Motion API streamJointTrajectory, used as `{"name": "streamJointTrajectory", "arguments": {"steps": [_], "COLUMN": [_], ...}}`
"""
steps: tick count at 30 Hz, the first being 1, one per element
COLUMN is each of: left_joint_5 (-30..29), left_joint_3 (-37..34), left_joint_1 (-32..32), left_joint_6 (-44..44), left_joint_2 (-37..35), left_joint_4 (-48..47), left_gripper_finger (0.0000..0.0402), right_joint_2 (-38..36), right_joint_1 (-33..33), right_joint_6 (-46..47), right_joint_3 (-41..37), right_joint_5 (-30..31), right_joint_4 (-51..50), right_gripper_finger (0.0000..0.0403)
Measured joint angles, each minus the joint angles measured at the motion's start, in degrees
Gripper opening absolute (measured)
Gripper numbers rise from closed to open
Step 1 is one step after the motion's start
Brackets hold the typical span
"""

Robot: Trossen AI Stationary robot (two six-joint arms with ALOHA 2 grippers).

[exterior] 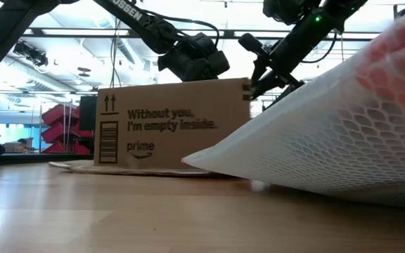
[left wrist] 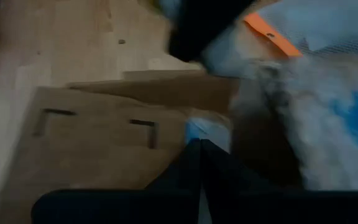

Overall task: Unpack boxes
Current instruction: Break down the cardboard box until it is fully flat

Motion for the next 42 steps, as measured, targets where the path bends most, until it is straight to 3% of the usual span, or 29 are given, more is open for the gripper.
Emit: {"name": "streamJointTrajectory", "arguments": {"steps": [5,10,18,33,37,42], "left_joint_5": [-0.5,-1.4,0.2,-12.9,-21.2,-22.5], "left_joint_3": [0.1,2.0,2.7,-13.5,-14.3,-14.1], "left_joint_1": [0.1,1.7,1.7,-21.2,-24.7,-24.7], "left_joint_6": [0.0,0.5,1.0,-9.1,-12.1,-15.9], "left_joint_2": [0.0,-1.9,-13.6,-20.2,-17.1,-11.7], "left_joint_4": [0.0,-6.3,-19.4,-2.0,4.6,8.0], "left_gripper_finger": [0.0001,0.0001,0.0,0.0,0.0,0.0], "right_joint_2": [-0.1,-0.1,-0.1,0.1,0.1,0.1], "right_joint_1": [-0.8,-3.0,-5.4,-7.2,-6.6,-3.7], "right_joint_6": [2.5,1.1,-0.4,1.0,0.6,-2.1], "right_joint_3": [0.8,0.8,0.7,0.5,0.5,0.5], "right_joint_5": [-4.3,-7.8,-11.5,-10.5,-8.1,-1.7], "right_joint_4": [-2.0,-1.7,-1.0,0.7,0.8,0.8], "right_gripper_finger": [0.004,0.004,0.004,0.004,0.004,0.004]}}
